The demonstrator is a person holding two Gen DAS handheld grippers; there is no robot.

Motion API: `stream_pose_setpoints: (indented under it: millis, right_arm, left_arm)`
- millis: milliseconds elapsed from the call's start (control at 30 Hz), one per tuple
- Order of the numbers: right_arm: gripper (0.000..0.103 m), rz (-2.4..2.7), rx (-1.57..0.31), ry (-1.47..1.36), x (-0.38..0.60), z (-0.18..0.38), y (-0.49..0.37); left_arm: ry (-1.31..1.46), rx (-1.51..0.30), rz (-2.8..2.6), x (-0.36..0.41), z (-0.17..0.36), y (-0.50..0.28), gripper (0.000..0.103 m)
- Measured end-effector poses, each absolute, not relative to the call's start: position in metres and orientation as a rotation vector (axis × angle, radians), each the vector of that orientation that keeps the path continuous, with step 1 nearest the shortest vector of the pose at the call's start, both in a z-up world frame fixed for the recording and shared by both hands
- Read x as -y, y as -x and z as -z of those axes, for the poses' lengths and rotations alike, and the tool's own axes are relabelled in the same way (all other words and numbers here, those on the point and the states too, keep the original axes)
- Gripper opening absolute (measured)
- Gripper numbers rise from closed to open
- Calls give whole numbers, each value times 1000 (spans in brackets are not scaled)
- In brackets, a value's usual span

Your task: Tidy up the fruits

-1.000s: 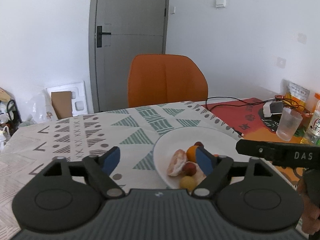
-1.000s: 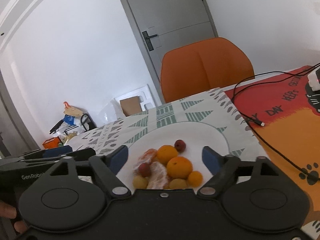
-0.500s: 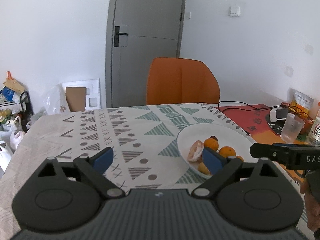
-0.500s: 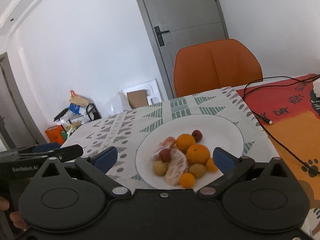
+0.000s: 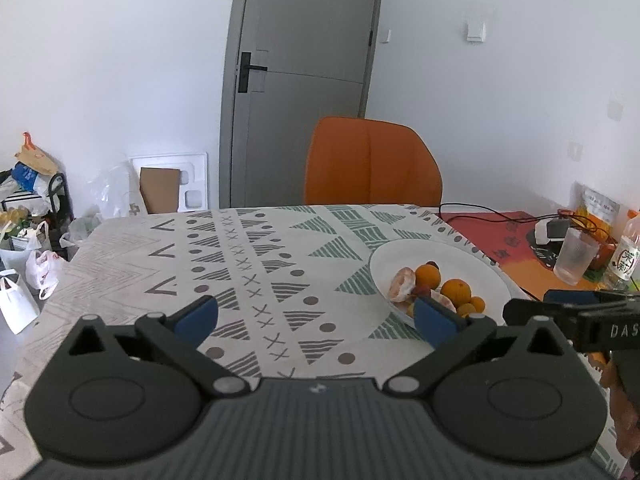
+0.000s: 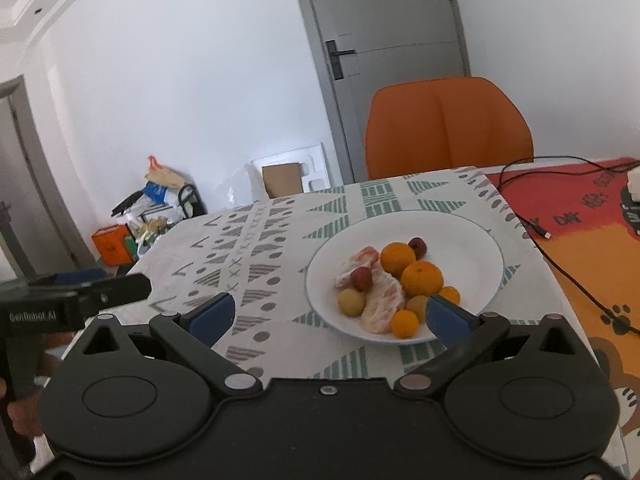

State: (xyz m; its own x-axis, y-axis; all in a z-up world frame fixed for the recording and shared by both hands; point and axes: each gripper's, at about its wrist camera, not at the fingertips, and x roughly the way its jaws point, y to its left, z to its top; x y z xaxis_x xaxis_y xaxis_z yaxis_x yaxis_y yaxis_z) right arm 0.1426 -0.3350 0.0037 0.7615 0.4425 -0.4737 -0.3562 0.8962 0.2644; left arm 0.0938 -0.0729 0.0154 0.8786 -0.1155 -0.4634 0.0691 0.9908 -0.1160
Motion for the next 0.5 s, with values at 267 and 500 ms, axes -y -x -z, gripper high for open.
stream_pose_setpoints:
  millis: [267,500]
  right_arm:
    - [103,-431,-544,-149,331,-7,-123]
    - [103,-424,-546,-169,338,-1,-118]
  left_arm:
    - [98,-498,72,65,-16,-75,103]
    - [78,-511,57,65,-11,-62,103]
